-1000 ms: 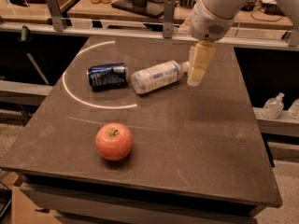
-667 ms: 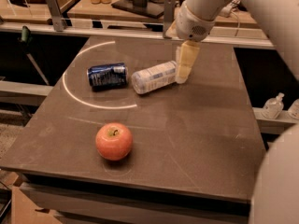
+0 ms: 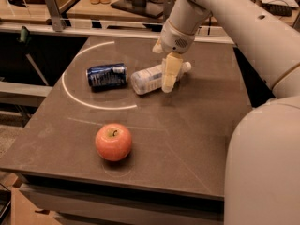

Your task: Pick blue plastic bottle

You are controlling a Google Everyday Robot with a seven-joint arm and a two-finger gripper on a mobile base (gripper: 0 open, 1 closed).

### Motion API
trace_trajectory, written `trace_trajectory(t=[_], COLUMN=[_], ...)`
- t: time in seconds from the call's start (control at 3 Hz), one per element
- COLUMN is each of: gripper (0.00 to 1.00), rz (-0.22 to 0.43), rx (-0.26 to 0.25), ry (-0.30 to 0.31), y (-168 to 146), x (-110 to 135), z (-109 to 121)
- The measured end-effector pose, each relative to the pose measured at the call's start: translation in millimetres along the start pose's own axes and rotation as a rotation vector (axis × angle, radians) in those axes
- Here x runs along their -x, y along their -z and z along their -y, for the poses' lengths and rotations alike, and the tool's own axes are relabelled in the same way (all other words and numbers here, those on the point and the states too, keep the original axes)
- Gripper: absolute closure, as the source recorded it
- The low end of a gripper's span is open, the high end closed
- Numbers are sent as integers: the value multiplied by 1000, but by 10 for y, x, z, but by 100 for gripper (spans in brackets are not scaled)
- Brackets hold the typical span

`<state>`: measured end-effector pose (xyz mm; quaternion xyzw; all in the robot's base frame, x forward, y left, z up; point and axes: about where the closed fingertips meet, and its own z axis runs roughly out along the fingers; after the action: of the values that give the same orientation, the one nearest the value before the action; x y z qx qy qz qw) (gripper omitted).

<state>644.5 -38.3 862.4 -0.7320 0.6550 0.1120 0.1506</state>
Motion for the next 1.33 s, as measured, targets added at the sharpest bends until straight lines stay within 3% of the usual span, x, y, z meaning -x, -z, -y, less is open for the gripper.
trace_trajectory(t=[0.33, 0.67, 1.0, 1.33], gripper=[15, 38, 61, 84], rz=[16, 37, 63, 93], rx=[38, 45, -12, -77], ry=[9, 28, 36, 57], y=[-182, -191, 84, 574], x=[31, 85, 141, 145], z=[-45, -50, -27, -282])
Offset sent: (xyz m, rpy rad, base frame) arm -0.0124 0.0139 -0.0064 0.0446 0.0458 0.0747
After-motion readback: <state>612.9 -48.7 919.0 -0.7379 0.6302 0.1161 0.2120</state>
